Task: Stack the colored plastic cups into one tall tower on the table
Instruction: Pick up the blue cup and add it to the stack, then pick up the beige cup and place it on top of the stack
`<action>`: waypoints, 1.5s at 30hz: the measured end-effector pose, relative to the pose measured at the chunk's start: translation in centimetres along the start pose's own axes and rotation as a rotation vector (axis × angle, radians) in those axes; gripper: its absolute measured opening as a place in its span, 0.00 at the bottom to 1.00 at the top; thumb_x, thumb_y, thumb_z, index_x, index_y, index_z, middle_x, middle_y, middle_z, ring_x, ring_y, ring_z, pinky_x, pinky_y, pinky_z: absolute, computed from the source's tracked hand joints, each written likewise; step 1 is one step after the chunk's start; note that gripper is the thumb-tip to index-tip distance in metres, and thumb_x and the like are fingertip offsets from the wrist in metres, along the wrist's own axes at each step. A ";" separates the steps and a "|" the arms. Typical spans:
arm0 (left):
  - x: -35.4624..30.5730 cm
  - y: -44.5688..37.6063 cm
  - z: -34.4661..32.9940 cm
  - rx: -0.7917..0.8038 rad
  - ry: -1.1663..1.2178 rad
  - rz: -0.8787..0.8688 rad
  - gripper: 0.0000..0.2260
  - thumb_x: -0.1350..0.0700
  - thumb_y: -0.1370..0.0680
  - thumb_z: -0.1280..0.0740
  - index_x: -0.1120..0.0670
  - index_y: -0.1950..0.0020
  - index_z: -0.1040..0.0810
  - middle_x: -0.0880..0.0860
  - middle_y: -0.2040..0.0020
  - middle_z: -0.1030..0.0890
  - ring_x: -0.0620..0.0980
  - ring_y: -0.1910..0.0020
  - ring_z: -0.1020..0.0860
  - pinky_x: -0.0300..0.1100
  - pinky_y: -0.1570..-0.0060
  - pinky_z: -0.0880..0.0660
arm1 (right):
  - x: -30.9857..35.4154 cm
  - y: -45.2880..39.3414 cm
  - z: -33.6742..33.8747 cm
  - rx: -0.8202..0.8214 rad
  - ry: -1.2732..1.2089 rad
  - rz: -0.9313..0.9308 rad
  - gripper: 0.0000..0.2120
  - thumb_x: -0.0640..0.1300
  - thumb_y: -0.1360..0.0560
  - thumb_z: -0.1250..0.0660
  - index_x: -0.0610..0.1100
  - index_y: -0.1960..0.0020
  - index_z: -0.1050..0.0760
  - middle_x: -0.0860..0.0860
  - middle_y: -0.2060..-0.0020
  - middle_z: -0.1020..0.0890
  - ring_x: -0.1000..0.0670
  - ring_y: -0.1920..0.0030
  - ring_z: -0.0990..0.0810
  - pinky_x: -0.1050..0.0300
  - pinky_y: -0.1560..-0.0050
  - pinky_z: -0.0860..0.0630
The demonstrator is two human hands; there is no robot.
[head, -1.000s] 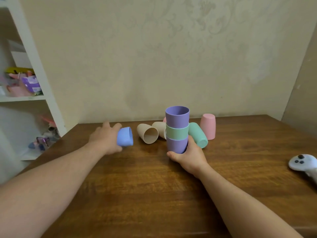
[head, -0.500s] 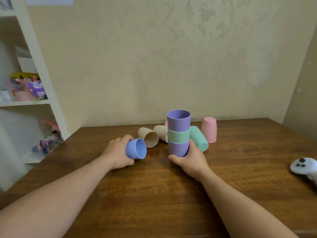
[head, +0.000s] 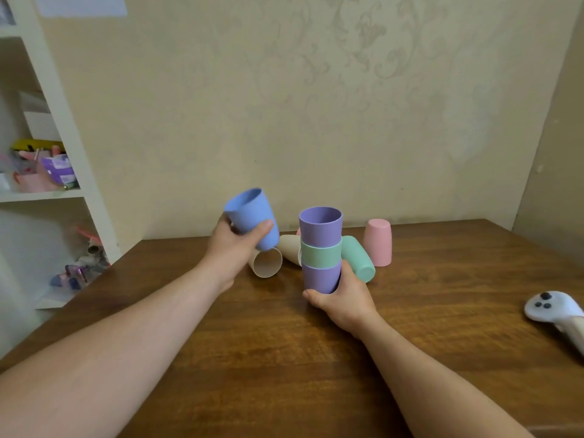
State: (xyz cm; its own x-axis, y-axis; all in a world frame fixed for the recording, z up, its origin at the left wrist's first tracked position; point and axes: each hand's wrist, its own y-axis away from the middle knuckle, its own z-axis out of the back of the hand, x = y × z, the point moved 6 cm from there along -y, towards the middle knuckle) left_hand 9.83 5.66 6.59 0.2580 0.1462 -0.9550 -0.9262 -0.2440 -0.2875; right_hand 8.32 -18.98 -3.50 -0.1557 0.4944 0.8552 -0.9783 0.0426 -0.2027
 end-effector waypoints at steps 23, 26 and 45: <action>-3.0 1.8 -10.6 0.474 -0.052 0.105 0.28 0.48 0.25 0.22 0.45 0.28 0.27 0.51 0.39 0.11 0.52 0.40 0.12 0.49 0.47 0.20 | 0.1 0.1 0.0 0.013 0.002 0.025 0.35 0.59 0.32 0.17 0.57 0.30 0.27 0.58 0.40 0.16 0.54 0.41 0.17 0.46 0.37 0.17; -3.4 1.8 -10.0 0.376 0.000 0.037 0.34 0.49 0.23 0.20 0.40 0.23 0.33 0.45 0.39 0.15 0.46 0.41 0.14 0.46 0.44 0.20 | 0.1 0.0 0.0 0.018 0.002 0.020 0.34 0.59 0.32 0.17 0.58 0.30 0.28 0.59 0.40 0.16 0.54 0.41 0.17 0.46 0.37 0.17; -4.0 1.1 -4.6 0.287 -0.597 -0.401 0.25 0.44 0.13 0.38 0.46 0.16 0.32 0.51 0.26 0.20 0.49 0.30 0.21 0.49 0.27 0.27 | -0.1 0.0 -0.1 0.028 0.013 0.000 0.34 0.59 0.31 0.17 0.57 0.30 0.28 0.59 0.40 0.16 0.54 0.41 0.17 0.45 0.36 0.17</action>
State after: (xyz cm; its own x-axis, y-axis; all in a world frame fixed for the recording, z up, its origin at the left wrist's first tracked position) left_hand 9.04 0.37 9.70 0.4724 0.6825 -0.5578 -0.8492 0.1830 -0.4953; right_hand 8.37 -18.95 -3.60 -0.1541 0.5052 0.8491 -0.9817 0.0187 -0.1893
